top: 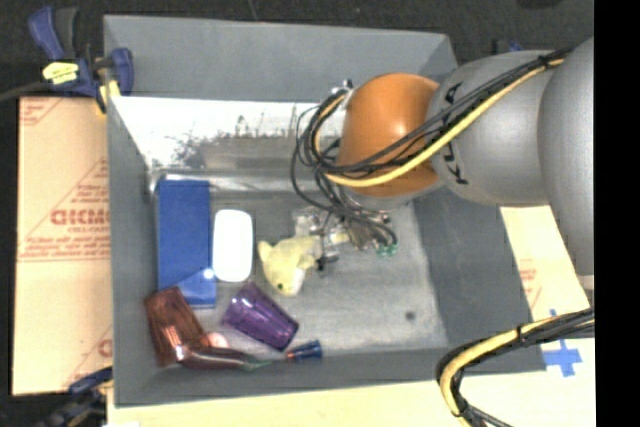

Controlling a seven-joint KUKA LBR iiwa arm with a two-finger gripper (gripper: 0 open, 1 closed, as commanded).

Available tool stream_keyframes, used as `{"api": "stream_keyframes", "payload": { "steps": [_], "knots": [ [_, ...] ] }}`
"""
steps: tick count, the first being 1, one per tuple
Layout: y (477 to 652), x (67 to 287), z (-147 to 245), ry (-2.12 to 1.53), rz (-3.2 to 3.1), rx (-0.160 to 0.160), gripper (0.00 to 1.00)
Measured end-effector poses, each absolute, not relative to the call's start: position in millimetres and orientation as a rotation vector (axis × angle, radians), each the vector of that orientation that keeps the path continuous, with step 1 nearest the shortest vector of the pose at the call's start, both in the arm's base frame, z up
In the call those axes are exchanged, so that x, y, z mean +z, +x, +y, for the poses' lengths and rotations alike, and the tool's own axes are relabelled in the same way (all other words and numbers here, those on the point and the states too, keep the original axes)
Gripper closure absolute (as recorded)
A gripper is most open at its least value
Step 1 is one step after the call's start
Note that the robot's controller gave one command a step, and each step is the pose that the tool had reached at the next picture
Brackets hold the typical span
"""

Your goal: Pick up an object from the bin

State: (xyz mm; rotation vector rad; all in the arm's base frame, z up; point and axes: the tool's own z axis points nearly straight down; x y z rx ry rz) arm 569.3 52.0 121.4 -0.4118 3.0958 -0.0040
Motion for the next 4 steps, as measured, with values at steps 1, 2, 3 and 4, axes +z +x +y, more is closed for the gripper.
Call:
{"api": "stream_keyframes", "payload": {
  "steps": [1, 2, 3, 4],
  "knots": [
    [567.2, 136, 51, -0.412, 3.104, -0.004, 1.00],
    [569.1, 169, 51, -0.409, 3.098, -0.005, 1.00],
    [568.0, 204, 51, -0.408, 3.104, -0.004, 1.00],
    [569.4, 235, 50, -0.405, 3.098, -0.005, 1.00]
  ]
}}
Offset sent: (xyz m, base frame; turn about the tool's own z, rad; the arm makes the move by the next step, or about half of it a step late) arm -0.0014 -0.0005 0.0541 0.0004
